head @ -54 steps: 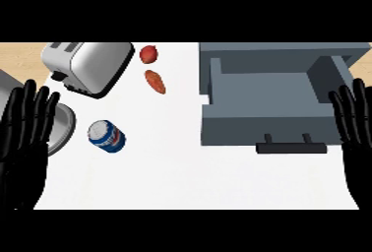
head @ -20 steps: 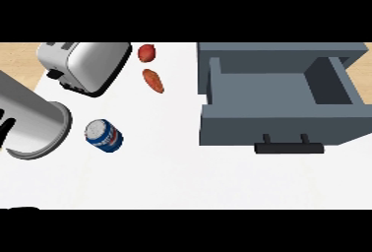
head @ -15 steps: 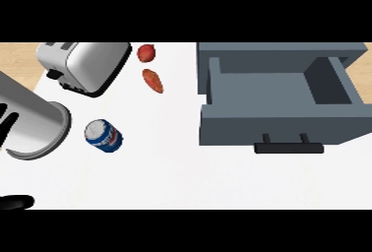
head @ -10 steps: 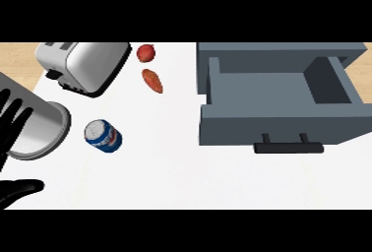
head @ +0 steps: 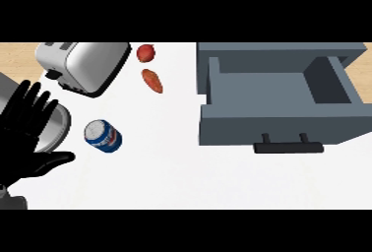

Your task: Pick up the can, place it into the drawer and close the drawer

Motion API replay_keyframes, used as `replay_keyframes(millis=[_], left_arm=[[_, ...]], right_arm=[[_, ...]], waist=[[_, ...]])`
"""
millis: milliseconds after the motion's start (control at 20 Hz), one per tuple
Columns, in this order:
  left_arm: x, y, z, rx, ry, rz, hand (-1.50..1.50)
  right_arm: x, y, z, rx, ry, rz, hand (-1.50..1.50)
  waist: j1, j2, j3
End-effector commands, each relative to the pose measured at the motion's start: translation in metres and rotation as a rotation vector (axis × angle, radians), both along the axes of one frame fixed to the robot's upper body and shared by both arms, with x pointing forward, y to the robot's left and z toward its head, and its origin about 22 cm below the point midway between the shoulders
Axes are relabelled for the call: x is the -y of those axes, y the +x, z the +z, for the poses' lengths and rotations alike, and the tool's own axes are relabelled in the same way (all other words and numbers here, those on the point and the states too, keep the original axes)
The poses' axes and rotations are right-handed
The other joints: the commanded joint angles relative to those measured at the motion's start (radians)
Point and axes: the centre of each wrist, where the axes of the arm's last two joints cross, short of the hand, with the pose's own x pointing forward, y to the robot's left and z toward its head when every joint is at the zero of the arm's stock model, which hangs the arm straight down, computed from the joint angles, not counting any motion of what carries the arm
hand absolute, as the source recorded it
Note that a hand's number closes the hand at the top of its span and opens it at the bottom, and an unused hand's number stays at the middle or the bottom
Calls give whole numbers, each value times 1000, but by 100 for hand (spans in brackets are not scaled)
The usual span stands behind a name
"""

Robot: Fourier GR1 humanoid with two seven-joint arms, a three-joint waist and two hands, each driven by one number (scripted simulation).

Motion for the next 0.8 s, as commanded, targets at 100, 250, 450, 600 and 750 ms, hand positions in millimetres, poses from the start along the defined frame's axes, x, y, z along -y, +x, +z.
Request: replay_keyframes(millis=[100,250,450,600,750], left_arm=[[18,13,-38,-19,27,12,-150],[9,37,-47,-46,16,13,-150],[10,38,-62,-46,52,37,-150],[9,24,-80,-64,48,75,-150],[-6,30,-105,-70,70,85,-150]], right_arm=[[10,-1,-13,0,3,0,-150],[12,-15,7,-7,12,13,-150],[17,-2,-10,24,17,-3,-150],[15,2,0,-18,-12,21,-150],[13,1,1,8,-1,0,-150]], waist=[[2,0,0],[-6,1,-1],[1,1,0],[4,0,0],[2,1,0]])
